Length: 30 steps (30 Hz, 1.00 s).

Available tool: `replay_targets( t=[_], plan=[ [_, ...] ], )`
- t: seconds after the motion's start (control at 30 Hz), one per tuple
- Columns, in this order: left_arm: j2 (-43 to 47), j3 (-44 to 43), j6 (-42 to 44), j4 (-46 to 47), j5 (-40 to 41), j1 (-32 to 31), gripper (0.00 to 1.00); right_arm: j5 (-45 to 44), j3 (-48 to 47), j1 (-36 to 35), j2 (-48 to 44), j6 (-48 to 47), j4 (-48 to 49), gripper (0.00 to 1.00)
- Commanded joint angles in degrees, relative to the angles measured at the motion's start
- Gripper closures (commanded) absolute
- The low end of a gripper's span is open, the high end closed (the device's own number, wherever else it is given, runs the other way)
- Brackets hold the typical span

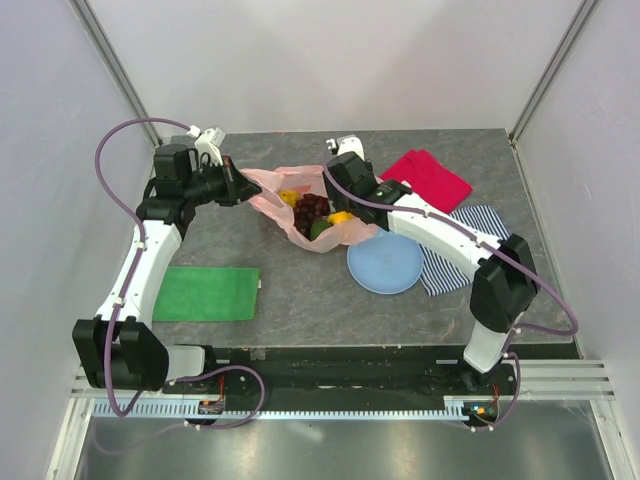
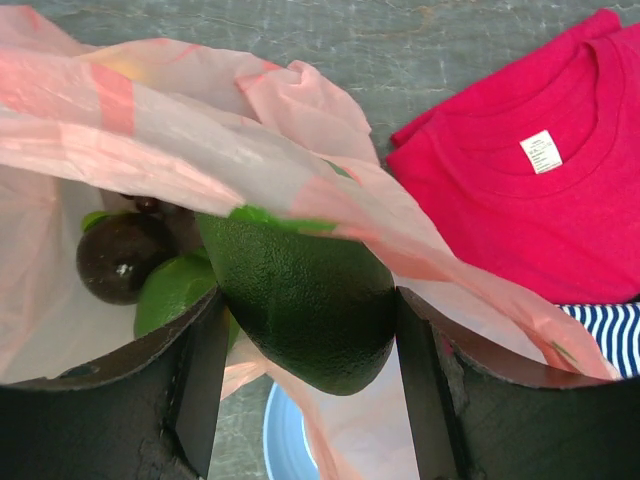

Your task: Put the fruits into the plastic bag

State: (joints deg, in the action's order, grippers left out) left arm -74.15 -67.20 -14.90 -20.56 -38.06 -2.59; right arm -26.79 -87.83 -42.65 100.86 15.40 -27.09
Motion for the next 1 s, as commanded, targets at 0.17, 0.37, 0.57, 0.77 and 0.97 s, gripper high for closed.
replay_targets(
  t=[0.17, 0.37, 0.57, 0.77, 0.97],
  plan=[
    [0.2, -0.8, -0.8, 1.2, -1.0, 0.3, 0.98, 0.6, -7.3, -0.1, 8.3, 0.5, -1.5, 0.69],
    [0.2, -0.9, -0.8, 1.0, -1.2, 0.2, 0.98, 2.3, -6.9, -0.1, 11.3, 2.3, -3.1, 0.68],
    [0.2, -0.9, -0.9, 1.0, -1.3, 0.2, 0.98, 3.4, -5.4, -0.1, 11.5, 3.6, -3.4, 0.54],
    [0.1, -0.9, -0.9, 1.0, -1.4, 0.2, 0.98, 3.8, -5.6, 0.0, 11.5, 3.5, -3.4, 0.28],
    [0.1, -1.0, -0.8, 1.1, -1.4, 0.3, 0.99, 4.7, -5.7, -0.1, 11.0, 3.1, -3.5, 0.16]
  ],
)
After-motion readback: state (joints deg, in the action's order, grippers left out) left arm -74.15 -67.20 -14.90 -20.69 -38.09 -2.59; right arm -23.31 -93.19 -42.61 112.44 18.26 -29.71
